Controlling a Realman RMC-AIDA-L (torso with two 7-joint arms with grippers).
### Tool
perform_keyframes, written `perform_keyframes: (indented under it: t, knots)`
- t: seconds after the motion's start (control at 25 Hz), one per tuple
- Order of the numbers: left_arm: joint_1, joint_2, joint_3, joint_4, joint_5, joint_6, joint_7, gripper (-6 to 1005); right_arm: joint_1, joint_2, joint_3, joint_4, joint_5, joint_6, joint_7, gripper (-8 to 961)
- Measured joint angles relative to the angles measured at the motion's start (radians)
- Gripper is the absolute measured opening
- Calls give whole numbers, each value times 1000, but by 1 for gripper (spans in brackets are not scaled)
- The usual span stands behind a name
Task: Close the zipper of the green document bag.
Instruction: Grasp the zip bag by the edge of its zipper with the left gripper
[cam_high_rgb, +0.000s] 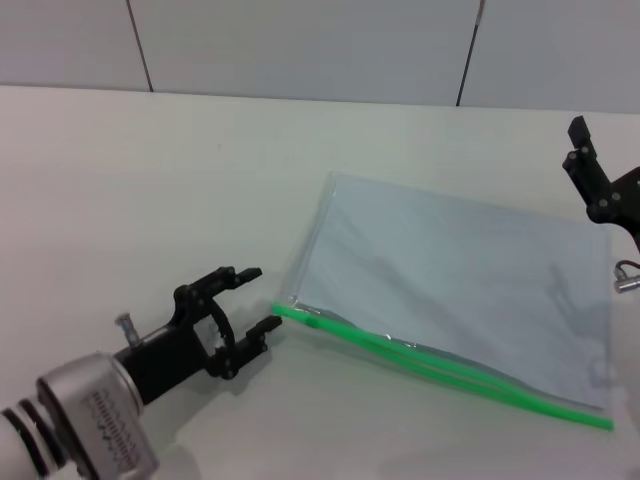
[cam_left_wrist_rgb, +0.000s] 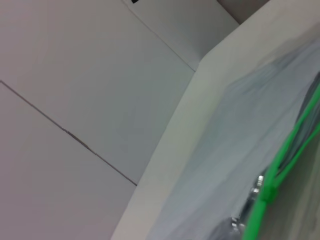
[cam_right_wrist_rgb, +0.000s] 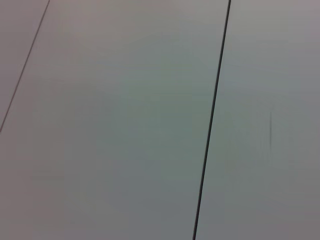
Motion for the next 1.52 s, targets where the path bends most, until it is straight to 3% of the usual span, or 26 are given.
perform_keyframes:
  t: [0.96,1.52]
  knots:
    - [-124,-1,6,-10,17,-79,150,616,30,0,-15,10,-1,1,0,788]
    - [-153,-4,7,-8,65,-110,180,518,63,2,-39,15,-1,1,0,787]
